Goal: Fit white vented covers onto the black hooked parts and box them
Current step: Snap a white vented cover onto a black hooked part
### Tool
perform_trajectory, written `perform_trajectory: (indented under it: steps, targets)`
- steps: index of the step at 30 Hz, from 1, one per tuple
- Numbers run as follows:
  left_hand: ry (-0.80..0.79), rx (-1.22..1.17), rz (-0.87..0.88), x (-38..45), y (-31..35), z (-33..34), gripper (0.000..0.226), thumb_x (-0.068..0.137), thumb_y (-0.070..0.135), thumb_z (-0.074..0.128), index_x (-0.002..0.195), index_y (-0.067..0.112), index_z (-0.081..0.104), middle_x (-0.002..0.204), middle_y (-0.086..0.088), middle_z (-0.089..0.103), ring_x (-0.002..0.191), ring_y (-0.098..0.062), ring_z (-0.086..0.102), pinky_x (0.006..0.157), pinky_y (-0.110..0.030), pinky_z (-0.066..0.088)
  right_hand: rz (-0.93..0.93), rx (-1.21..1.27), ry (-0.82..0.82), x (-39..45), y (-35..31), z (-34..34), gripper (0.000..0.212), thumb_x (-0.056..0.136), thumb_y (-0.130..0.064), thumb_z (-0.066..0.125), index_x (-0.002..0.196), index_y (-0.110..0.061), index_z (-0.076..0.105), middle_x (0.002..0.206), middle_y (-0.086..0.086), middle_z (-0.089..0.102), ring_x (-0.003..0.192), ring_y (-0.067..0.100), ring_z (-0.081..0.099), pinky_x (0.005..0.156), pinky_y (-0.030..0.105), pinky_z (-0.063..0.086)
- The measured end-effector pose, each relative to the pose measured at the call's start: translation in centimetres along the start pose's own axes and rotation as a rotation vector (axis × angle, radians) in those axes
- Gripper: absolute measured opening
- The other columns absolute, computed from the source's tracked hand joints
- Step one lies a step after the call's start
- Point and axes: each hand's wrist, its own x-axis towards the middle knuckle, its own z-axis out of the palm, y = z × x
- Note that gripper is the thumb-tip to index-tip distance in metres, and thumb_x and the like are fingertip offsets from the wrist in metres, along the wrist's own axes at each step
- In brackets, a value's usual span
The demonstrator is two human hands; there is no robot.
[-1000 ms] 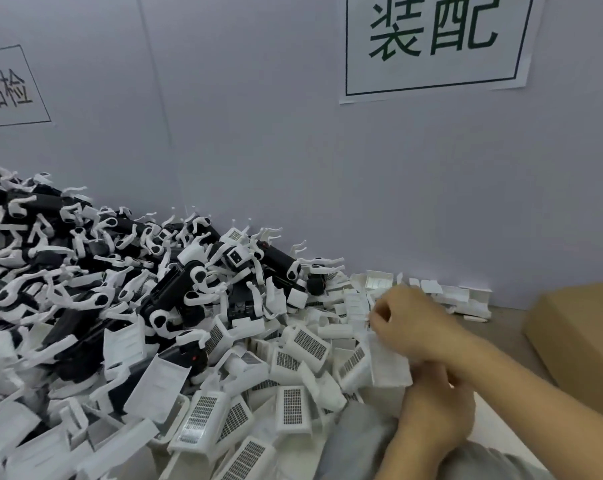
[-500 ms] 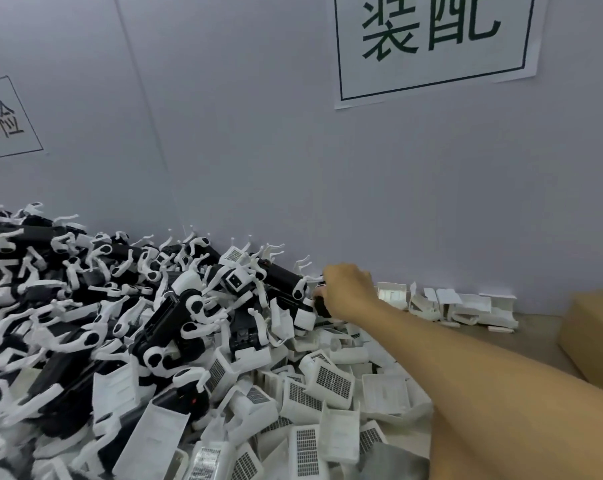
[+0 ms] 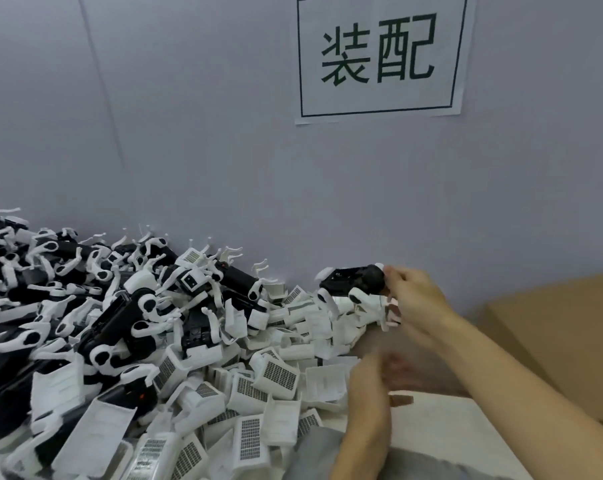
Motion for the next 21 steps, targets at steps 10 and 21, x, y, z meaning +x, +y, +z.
perform_trajectory:
  steps: [10, 21]
  targets:
    - [0.091, -0.219, 0.067, -1.1, 2.6, 0.1, 0.04, 0.091, 0.035, 0.062, 0.117, 0.004, 0.068, 0.106, -0.018, 0.075, 0.089, -0.026, 0.074, 0.075, -0.039, 0.061, 0.114, 0.095, -0.128, -7.8, 8.1, -4.0, 0.034, 0.103, -0.006, 0.048, 0.108, -0.023, 0.077, 0.102, -0.007, 0.076, 0.097, 0.012, 0.063, 0.083, 0.028, 0.044]
    - [0.048, 0.24, 0.364, -1.3, 3.3, 0.6, 0.01, 0.097, 0.023, 0.064, 0.101, 0.02, 0.072, 0.095, 0.006, 0.078, 0.093, -0.008, 0.074, 0.079, -0.022, 0.057, -0.226, -0.128, -0.203, -8.6, 7.4, -2.0, 0.053, 0.081, -0.022, 0.079, 0.127, -0.039, 0.057, 0.115, -0.022, 0.07, 0.11, -0.004, 0.064, 0.091, 0.018, 0.053]
